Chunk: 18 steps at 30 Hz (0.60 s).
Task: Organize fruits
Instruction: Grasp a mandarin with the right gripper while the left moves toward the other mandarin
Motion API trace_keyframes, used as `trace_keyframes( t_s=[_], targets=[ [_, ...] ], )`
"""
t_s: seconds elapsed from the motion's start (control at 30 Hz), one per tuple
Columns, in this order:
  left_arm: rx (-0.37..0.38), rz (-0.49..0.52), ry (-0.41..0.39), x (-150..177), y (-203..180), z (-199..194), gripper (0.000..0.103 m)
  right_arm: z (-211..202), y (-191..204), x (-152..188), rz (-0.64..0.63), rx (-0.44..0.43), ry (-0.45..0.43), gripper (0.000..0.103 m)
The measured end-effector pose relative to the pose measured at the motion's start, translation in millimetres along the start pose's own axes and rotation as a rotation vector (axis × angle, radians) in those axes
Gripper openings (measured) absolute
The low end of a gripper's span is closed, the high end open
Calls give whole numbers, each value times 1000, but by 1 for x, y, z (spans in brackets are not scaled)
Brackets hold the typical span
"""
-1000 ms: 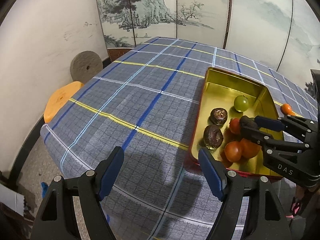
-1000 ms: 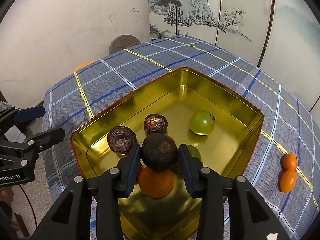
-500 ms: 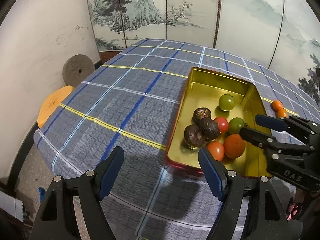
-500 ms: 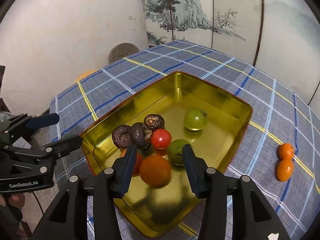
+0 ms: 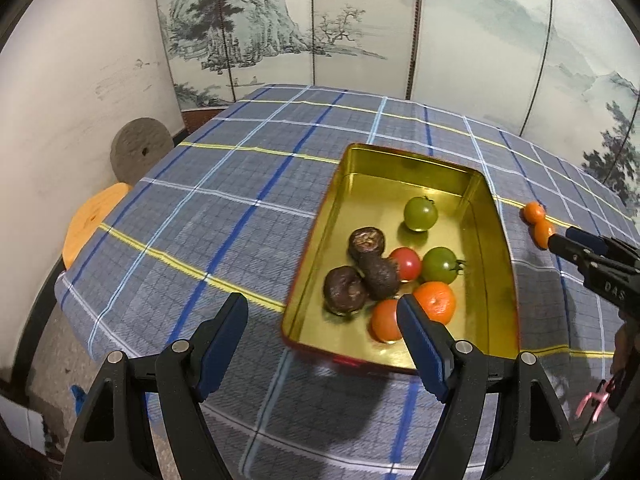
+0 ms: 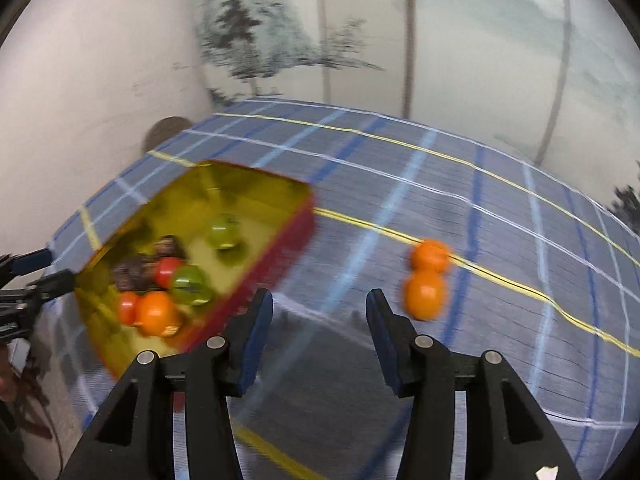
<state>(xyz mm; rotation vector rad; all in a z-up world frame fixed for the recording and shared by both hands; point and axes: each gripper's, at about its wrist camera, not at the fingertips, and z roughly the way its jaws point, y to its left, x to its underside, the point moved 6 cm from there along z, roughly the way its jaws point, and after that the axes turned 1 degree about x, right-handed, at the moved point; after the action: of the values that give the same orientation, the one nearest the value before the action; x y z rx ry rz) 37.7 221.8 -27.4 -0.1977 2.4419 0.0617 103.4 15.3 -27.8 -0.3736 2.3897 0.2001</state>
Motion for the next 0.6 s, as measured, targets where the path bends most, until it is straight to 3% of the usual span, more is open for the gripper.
trace_keyframes(
  t_s=[0.27,0.6],
  targets=[
    [26,32,10,-11,-23,8,77,23,-57,8,82,61,38,46],
    [59,67,16,-32,-56,20,77,58,-65,6,64,67,64,45]
  ],
)
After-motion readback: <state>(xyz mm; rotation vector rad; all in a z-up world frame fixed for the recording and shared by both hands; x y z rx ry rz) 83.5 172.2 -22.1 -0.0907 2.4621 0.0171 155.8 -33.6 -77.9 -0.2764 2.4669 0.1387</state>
